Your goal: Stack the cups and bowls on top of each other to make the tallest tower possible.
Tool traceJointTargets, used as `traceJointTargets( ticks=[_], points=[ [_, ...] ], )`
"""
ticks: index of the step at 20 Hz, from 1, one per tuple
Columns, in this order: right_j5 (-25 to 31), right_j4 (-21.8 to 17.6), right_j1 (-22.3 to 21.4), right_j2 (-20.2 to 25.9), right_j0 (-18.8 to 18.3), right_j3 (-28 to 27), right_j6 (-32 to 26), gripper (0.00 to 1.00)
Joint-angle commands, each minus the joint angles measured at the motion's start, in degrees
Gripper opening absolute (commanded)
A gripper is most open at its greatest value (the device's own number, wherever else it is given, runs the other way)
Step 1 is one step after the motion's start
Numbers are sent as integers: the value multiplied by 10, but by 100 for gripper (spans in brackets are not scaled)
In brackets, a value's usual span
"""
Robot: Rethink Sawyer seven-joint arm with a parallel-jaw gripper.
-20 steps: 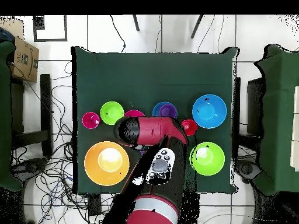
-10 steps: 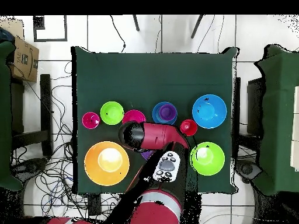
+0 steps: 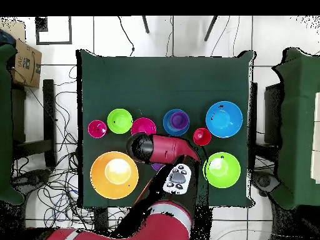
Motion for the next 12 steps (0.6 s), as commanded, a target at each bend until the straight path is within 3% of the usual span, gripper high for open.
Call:
traceJointTargets(
  ticks=[1, 12],
  points=[
    [-51, 45, 8, 46, 8, 31, 123, 100],
    [-104, 105, 16, 70, 5, 49, 133, 100]
  ],
)
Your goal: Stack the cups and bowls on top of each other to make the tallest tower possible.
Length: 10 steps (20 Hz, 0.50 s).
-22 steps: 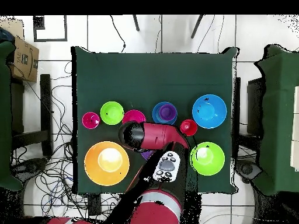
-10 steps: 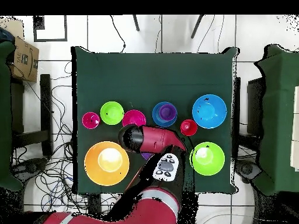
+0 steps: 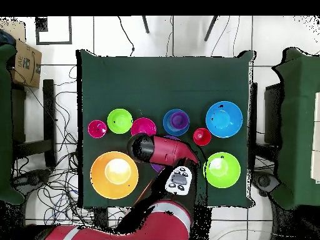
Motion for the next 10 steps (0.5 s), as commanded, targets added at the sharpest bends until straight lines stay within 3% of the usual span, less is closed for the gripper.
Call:
traceJointTargets(
  ticks=[1, 10],
  points=[
    [-72, 55, 10, 70, 5, 35, 133, 100],
    [-133, 94, 30, 61, 15, 49, 144, 100]
  ],
)
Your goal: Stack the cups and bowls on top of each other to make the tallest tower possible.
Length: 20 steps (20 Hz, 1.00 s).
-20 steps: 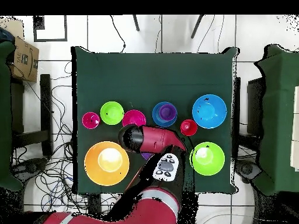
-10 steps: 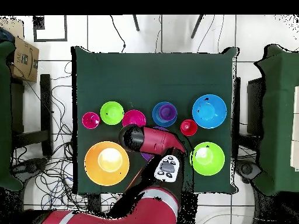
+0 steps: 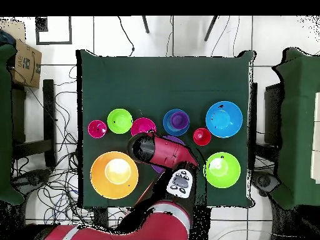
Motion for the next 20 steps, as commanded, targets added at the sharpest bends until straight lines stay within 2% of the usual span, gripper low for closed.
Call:
traceJointTargets(
  ticks=[1, 4, 7, 13, 20],
  points=[
    [-59, 45, 30, 60, 15, 31, 140, 100],
    [-45, 55, 39, 49, 25, 26, 138, 100],
    [-55, 66, 49, 60, 19, 28, 139, 100],
    [-67, 62, 65, 66, 8, 21, 127, 100],
    [-41, 60, 85, 42, 21, 2, 120, 100]
  ],
)
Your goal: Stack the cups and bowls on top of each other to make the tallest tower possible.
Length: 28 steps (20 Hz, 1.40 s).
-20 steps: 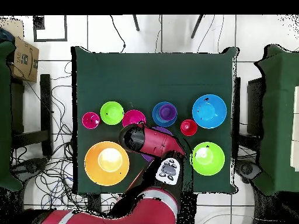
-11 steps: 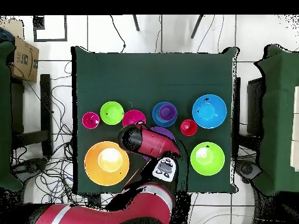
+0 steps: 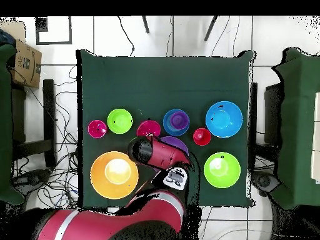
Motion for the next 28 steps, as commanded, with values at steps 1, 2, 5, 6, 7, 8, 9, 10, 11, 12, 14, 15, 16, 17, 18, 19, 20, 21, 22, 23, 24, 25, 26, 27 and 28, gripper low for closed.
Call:
traceJointTargets(
  ticks=[1, 2, 5, 6, 7, 8, 9, 10, 11, 12, 14, 15, 16, 17, 18, 19, 20, 21, 22, 23, 24, 25, 26, 27, 28],
  points=[
    [-9, 20, 31, 40, 10, -3, 97, 100],
    [-5, 20, 32, 38, 10, -4, 97, 100],
    [5, 19, 28, 35, 12, -5, 94, 100],
    [10, 20, 30, 35, 13, -9, 93, 100],
    [11, 19, 31, 34, 14, -10, 92, 100],
    [15, 19, 32, 30, 17, -12, 92, 100],
    [17, 18, 32, 30, 18, -13, 90, 100],
    [23, 17, 33, 27, 20, -16, 89, 100],
    [26, 17, 34, 25, 21, -17, 88, 100],
    [28, 17, 34, 24, 22, -18, 87, 100],
    [34, 16, 38, 20, 24, -23, 85, 100],
    [36, 15, 39, 17, 26, -25, 83, 100],
    [38, 8, 44, 6, 33, -32, 76, 100],
    [37, 5, 45, 3, 34, -34, 70, 0],
    [45, 9, 46, -6, 43, -36, 77, 0],
    [52, 13, 47, -15, 52, -37, 83, 0],
    [60, 16, 48, -24, 61, -39, 90, 0],
    [62, 17, 46, -25, 63, -37, 91, 0],
    [64, 19, 45, -26, 64, -36, 92, 0],
    [64, 19, 44, -25, 64, -35, 92, 0],
    [64, 19, 45, -27, 65, -37, 90, 0],
    [63, 20, 45, -26, 64, -36, 90, 0],
    [65, 21, 45, -22, 56, -39, 87, 0],
    [64, 23, 44, -19, 53, -37, 87, 0],
    [65, 24, 44, -16, 50, -38, 85, 0]
  ],
)
